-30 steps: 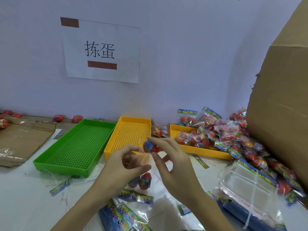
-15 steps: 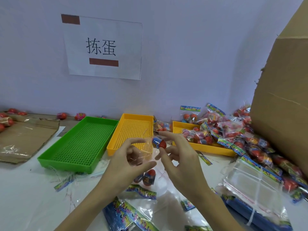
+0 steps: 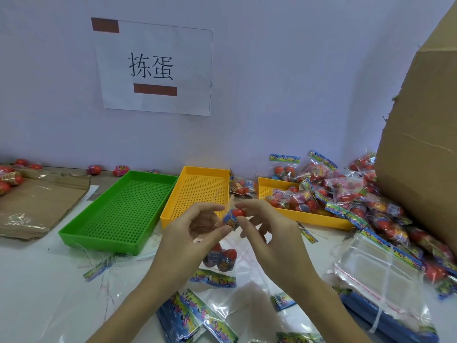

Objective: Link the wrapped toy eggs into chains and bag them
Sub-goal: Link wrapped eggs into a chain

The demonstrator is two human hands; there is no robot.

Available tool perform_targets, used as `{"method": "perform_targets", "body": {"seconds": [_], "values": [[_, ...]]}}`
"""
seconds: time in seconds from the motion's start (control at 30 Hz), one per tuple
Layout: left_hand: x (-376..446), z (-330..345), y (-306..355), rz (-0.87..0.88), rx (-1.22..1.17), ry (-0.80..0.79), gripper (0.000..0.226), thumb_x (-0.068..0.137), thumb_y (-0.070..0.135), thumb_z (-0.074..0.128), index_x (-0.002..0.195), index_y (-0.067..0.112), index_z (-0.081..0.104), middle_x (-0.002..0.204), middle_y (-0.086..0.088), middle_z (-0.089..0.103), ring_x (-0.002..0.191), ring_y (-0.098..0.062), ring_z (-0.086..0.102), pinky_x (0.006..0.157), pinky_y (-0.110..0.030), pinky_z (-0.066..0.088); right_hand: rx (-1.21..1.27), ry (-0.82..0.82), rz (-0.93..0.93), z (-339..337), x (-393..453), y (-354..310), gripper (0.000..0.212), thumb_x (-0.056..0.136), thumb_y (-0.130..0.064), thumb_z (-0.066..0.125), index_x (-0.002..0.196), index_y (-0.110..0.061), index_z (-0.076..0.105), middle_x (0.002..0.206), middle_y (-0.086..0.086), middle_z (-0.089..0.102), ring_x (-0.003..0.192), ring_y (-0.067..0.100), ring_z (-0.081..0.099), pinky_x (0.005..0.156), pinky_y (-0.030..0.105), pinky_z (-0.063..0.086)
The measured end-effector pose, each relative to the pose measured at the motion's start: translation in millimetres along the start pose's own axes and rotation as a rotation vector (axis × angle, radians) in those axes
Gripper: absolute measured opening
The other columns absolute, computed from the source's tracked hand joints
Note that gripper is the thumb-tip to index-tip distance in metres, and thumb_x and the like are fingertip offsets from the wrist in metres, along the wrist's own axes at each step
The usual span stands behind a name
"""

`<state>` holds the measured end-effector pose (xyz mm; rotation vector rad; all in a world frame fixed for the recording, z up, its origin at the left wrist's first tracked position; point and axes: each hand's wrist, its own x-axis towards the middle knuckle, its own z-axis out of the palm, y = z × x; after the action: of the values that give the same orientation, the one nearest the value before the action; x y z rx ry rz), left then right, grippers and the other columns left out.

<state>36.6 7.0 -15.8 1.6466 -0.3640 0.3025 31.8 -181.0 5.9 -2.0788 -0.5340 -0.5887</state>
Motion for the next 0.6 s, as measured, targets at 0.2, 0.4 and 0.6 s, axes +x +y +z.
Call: {"method": "perform_targets", "body": {"seconds": [0.2, 0.4, 0.6], "values": [[-4, 5, 1, -0.035, -0.032, -0.108, 0.028, 0.089, 0.031, 0.078, 0.116, 0.036, 0.076, 0.106, 0.004, 0.079, 0.103, -0.017, 0.076, 0.088, -0.035, 0.063, 0.051, -0.023, 0.067, -6, 2, -1, 0.012, 0.096, -0.029, 0.069, 0.107, -0.024, 0.072, 0.089, -0.019, 0.074, 0.084, 0.006, 0.072, 0.066, 0.027, 0.056], [-3, 5, 0, -0.078, -0.132, -0.116, 0.035, 0.083, 0.032, 0.080, 0.118, 0.032, 0.078, 0.112, 0.004, 0.079, 0.107, -0.015, 0.075, 0.090, -0.026, 0.060, 0.068, -0.069, 0.068, 1, -3, 0, 0.009, 0.098, -0.018, 0.068, 0.099, -0.022, 0.077, 0.093, -0.015, 0.070, 0.092, 0.010, 0.067, 0.071, 0.025, 0.054], [0, 4, -1, -0.097, -0.143, -0.097, 0.037, 0.082, 0.025, 0.079, 0.118, 0.020, 0.076, 0.111, 0.003, 0.080, 0.104, -0.015, 0.077, 0.085, -0.024, 0.061, 0.081, -0.069, 0.052, 7, -5, -3, 0.022, 0.104, -0.014, 0.057, 0.110, -0.018, 0.078, 0.108, -0.010, 0.066, 0.098, 0.010, 0.064, 0.072, 0.020, 0.052]]}}
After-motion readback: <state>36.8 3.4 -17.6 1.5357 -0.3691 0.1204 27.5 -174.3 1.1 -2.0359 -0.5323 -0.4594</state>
